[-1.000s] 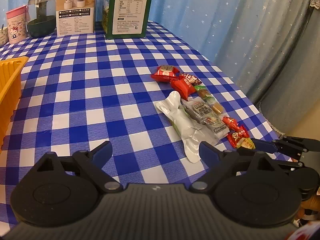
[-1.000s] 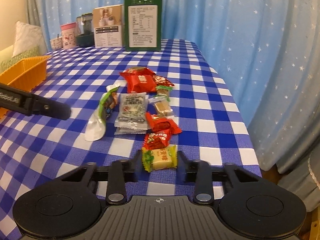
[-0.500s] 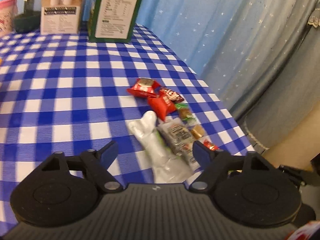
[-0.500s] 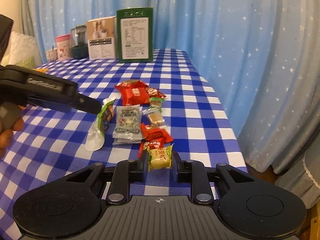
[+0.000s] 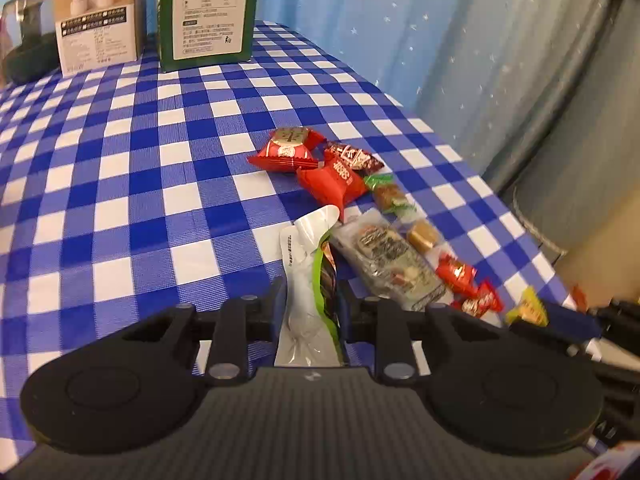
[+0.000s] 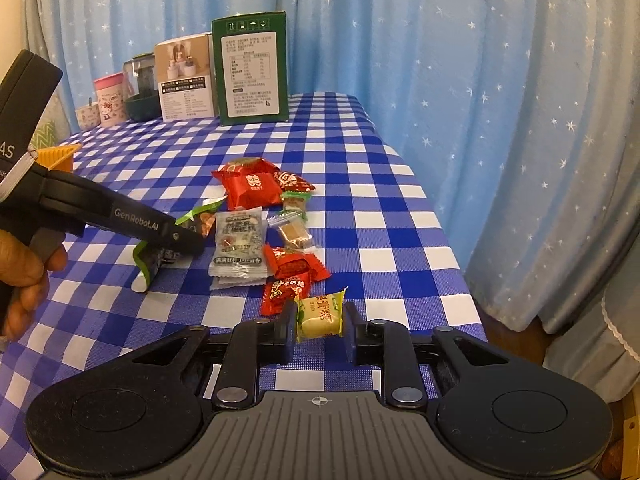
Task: Organize snacks
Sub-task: 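Grasp the white-and-green pouch with the left tool, then carry the white pouch in the left tool while the right tool carries the candy to the orange tray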
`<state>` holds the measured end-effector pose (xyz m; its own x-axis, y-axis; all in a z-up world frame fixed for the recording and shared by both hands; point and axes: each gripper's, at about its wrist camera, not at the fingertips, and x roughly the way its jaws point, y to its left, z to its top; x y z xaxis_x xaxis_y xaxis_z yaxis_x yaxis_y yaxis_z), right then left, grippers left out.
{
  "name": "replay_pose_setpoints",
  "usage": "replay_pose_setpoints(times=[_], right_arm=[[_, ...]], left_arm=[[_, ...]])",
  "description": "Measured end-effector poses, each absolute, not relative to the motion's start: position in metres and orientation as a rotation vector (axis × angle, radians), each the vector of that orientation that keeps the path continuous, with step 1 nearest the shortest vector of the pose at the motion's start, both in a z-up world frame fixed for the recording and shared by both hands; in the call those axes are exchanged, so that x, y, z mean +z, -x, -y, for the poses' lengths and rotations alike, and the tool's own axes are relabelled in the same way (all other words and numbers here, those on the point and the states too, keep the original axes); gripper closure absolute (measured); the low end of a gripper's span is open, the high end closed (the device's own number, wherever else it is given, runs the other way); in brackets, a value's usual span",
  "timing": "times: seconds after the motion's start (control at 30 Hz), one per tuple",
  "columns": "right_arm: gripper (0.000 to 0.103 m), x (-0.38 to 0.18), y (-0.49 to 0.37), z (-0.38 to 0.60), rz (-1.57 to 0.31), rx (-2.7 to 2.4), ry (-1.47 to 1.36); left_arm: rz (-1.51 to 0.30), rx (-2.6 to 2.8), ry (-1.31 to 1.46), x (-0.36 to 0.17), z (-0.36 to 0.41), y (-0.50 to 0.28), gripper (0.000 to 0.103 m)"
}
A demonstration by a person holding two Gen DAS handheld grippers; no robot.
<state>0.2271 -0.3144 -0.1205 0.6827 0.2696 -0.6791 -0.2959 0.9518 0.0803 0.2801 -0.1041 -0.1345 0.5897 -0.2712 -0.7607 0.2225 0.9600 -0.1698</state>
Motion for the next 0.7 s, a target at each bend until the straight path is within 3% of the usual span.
replay_pose_setpoints(times=[0.37, 0.7], right_arm=[[0.079, -0.089, -0.221, 0.303, -0.706, 0.333, 0.015], [0.079, -0.025, -0.23, 0.233, -0.631, 0.471, -0.008]], left_arm=[[-0.902, -0.25, 0.045, -0.115, 0.059, -0.251, 0.081], [-0.824, -0.152, 0.058, -0.046, -0.025, -0.218, 0.081]])
